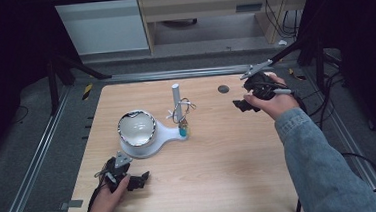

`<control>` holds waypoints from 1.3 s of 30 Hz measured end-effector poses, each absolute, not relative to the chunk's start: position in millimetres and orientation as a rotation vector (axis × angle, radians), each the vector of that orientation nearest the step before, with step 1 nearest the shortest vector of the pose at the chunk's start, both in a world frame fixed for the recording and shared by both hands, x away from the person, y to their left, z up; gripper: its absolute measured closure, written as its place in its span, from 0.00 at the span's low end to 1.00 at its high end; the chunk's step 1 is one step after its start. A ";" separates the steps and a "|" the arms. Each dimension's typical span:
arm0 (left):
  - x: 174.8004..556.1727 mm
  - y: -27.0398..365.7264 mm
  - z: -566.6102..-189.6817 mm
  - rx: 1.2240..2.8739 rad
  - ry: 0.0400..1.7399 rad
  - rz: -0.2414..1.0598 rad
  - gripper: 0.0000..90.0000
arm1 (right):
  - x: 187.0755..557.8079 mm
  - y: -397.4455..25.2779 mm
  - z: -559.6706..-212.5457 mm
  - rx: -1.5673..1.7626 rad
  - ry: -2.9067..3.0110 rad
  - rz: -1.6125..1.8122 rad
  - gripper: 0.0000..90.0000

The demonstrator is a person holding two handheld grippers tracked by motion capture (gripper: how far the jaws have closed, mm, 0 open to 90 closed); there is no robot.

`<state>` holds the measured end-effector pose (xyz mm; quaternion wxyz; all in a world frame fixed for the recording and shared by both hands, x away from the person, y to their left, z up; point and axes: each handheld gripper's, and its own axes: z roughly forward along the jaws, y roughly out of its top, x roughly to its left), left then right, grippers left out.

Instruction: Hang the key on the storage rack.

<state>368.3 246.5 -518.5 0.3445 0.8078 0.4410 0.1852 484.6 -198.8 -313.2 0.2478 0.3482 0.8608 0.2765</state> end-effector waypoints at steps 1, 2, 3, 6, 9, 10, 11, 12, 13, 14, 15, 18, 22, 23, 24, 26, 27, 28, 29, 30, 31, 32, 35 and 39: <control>368.3 246.5 -518.5 2.098 1.145 0.481 0.00 | 484.1 -200.4 -315.1 0.949 2.346 0.752 0.19; 368.3 246.5 -518.5 2.098 1.145 0.481 0.00 | 483.2 -201.7 -316.8 0.955 2.346 0.748 0.19; 368.2 246.4 -518.5 2.097 1.147 0.481 0.00 | 482.4 -203.0 -318.7 0.956 2.347 0.743 0.19; 368.2 246.4 -518.5 2.097 1.147 0.480 0.00 | 480.4 -206.8 -324.3 0.962 2.352 0.740 0.19; 368.2 246.4 -518.5 2.097 1.147 0.480 0.00 | 478.3 -209.8 -330.7 0.973 2.352 0.736 0.20; 368.2 246.4 -518.5 2.096 1.147 0.480 0.00 | 477.7 -210.8 -332.8 0.970 2.354 0.730 0.20; 368.2 246.6 -518.3 2.101 1.145 0.480 0.00 | 477.1 -211.8 -334.9 0.977 2.356 0.731 0.20; 368.3 246.8 -518.2 2.105 1.144 0.480 0.00 | 476.4 -212.6 -337.1 0.981 2.359 0.729 0.20; 368.2 246.7 -518.3 2.103 1.145 0.480 0.00 | 475.7 -213.3 -339.3 0.983 2.360 0.728 0.20; 368.2 246.6 -518.3 2.102 1.145 0.480 0.00 | 475.0 -213.9 -341.8 0.988 2.363 0.730 0.20; 368.2 246.6 -518.3 2.101 1.145 0.480 0.00 | 474.4 -214.3 -344.3 0.989 2.369 0.724 0.20; 368.2 246.6 -518.3 2.102 1.145 0.480 0.00 | 472.5 -215.4 -353.0 0.994 2.379 0.720 0.20; 368.2 246.6 -518.3 2.101 1.145 0.480 0.00 | 470.3 -216.8 -365.6 1.006 2.395 0.715 0.20; 368.2 246.6 -518.3 2.102 1.145 0.480 0.00 | 469.6 -216.8 -369.0 1.010 2.399 0.713 0.20; 368.2 246.6 -518.3 2.102 1.145 0.480 0.00 | 468.9 -216.8 -372.0 1.013 2.406 0.709 0.20; 368.2 246.6 -518.3 2.102 1.145 0.480 0.00 | 467.5 -216.8 -378.5 1.018 2.415 0.709 0.20; 368.2 246.6 -518.3 2.101 1.145 0.480 0.00 | 466.7 -216.9 -381.8 1.022 2.418 0.709 0.20; 368.2 246.6 -518.3 2.102 1.145 0.480 0.00 | 466.0 -216.8 -385.2 1.025 2.421 0.709 0.20; 368.2 246.6 -518.3 2.101 1.146 0.480 0.00 | 465.2 -217.0 -388.6 1.028 2.426 0.707 0.20; 368.2 246.6 -518.3 2.101 1.146 0.480 0.00 | 465.2 -217.0 -388.6 1.028 2.426 0.707 0.20; 368.2 246.6 -518.3 2.101 1.146 0.480 0.00 | 463.4 -217.2 -396.3 1.036 2.436 0.703 0.20; 368.2 246.6 -518.3 2.101 1.146 0.481 0.00 | 462.5 -217.3 -399.8 1.041 2.438 0.705 0.20; 368.2 246.6 -518.3 2.101 1.146 0.480 0.00 | 461.1 -218.0 -405.6 1.052 2.445 0.710 0.20; 368.2 246.6 -518.3 2.102 1.145 0.480 0.00 | 456.6 -219.3 -425.6 1.087 2.461 0.711 0.21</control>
